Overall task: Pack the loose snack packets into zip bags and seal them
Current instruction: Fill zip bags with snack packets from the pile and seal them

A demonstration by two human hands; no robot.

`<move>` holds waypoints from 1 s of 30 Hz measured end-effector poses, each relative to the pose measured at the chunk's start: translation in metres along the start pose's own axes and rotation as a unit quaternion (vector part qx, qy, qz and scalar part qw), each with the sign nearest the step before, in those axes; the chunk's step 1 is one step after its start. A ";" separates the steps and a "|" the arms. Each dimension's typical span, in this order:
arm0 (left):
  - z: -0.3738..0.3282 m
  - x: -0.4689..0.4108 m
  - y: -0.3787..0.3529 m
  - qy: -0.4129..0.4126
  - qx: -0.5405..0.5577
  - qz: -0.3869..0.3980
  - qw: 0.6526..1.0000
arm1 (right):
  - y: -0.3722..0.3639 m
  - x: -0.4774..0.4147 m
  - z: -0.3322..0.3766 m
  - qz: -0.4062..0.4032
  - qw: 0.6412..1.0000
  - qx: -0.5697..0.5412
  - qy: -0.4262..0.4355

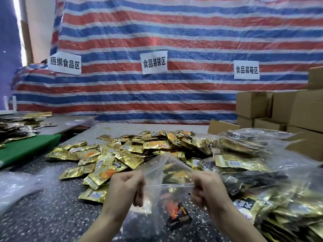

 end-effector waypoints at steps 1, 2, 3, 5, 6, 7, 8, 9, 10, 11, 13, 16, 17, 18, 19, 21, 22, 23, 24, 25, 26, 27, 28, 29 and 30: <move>-0.004 0.000 0.002 -0.016 -0.010 -0.014 1.000 | 0.002 0.000 0.002 -0.009 1.000 -0.002 0.014; -0.009 0.001 0.003 -0.029 -0.019 -0.022 0.999 | 0.000 0.000 0.003 -0.008 1.000 0.001 0.028; -0.013 0.003 0.002 -0.036 -0.026 -0.023 0.999 | -0.004 0.002 0.007 0.001 0.999 0.012 0.045; -0.015 0.003 -0.002 -0.029 -0.024 -0.007 0.999 | -0.012 0.006 0.011 0.028 0.995 0.058 0.079; -0.014 0.003 -0.005 -0.016 -0.002 0.008 1.000 | -0.016 0.009 0.012 0.044 0.991 0.092 0.091; -0.013 0.004 -0.008 0.000 0.035 0.025 0.999 | -0.022 0.012 0.011 0.069 0.984 0.132 0.095; -0.012 0.004 -0.012 0.016 0.070 0.046 0.996 | -0.029 0.016 0.009 0.099 0.975 0.171 0.099; -0.011 0.005 -0.016 0.033 0.091 0.072 0.993 | -0.037 0.019 0.008 0.127 0.967 0.198 0.103; -0.009 0.007 -0.019 0.052 0.099 0.093 0.989 | -0.044 0.023 0.008 0.152 0.958 0.218 0.107; -0.009 0.009 -0.022 0.068 0.106 0.113 0.986 | -0.050 0.026 0.007 0.170 0.950 0.236 0.114; -0.010 0.012 -0.029 0.101 0.121 0.153 0.976 | -0.056 0.031 0.007 0.192 0.938 0.256 0.131; -0.012 0.018 -0.036 0.130 0.126 0.194 0.964 | -0.061 0.035 0.008 0.215 0.929 0.256 0.160; -0.010 0.019 -0.038 0.135 0.122 0.199 0.963 | -0.063 0.036 0.007 0.215 0.925 0.266 0.167; -0.006 0.020 -0.038 0.137 0.111 0.195 0.965 | -0.064 0.035 0.005 0.208 0.921 0.280 0.171; -0.003 0.020 -0.037 0.136 0.090 0.183 0.969 | -0.065 0.034 0.002 0.194 0.919 0.296 0.172; -0.002 0.017 -0.032 0.113 0.041 0.140 0.983 | -0.066 0.030 -0.001 0.156 0.920 0.308 0.185; -0.003 0.014 -0.028 0.096 0.018 0.117 0.988 | -0.066 0.028 -0.001 0.142 0.922 0.301 0.200; -0.004 0.011 -0.024 0.078 -0.001 0.097 0.992 | -0.066 0.026 -0.002 0.134 0.924 0.287 0.215; -0.005 0.008 -0.020 0.065 -0.014 0.074 0.995 | -0.066 0.024 -0.003 0.133 0.926 0.269 0.227; -0.005 0.006 -0.014 0.059 -0.022 0.054 0.997 | -0.065 0.023 -0.003 0.134 0.929 0.253 0.234; -0.004 0.005 -0.008 0.058 -0.029 0.034 0.997 | -0.064 0.021 -0.004 0.135 0.932 0.239 0.236; -0.004 0.004 -0.002 0.055 -0.037 0.015 0.998 | -0.063 0.020 -0.005 0.133 0.936 0.226 0.235; -0.004 0.001 0.005 0.050 -0.049 -0.006 0.998 | -0.060 0.017 -0.006 0.128 0.940 0.217 0.232; -0.003 -0.001 0.013 0.042 -0.063 -0.026 0.997 | -0.057 0.015 -0.007 0.122 0.943 0.211 0.229; -0.004 -0.004 0.020 0.033 -0.078 -0.042 0.996 | -0.055 0.014 -0.008 0.117 0.945 0.207 0.225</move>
Point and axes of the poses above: each hand's wrist, its own x-axis away from the middle knuckle, its own y-axis out of the back of the hand, z = x × y, the point moved 8 cm from there along -x, towards the middle knuckle, and after that the axes turned 4 degrees about -y, right-handed, at the moved point
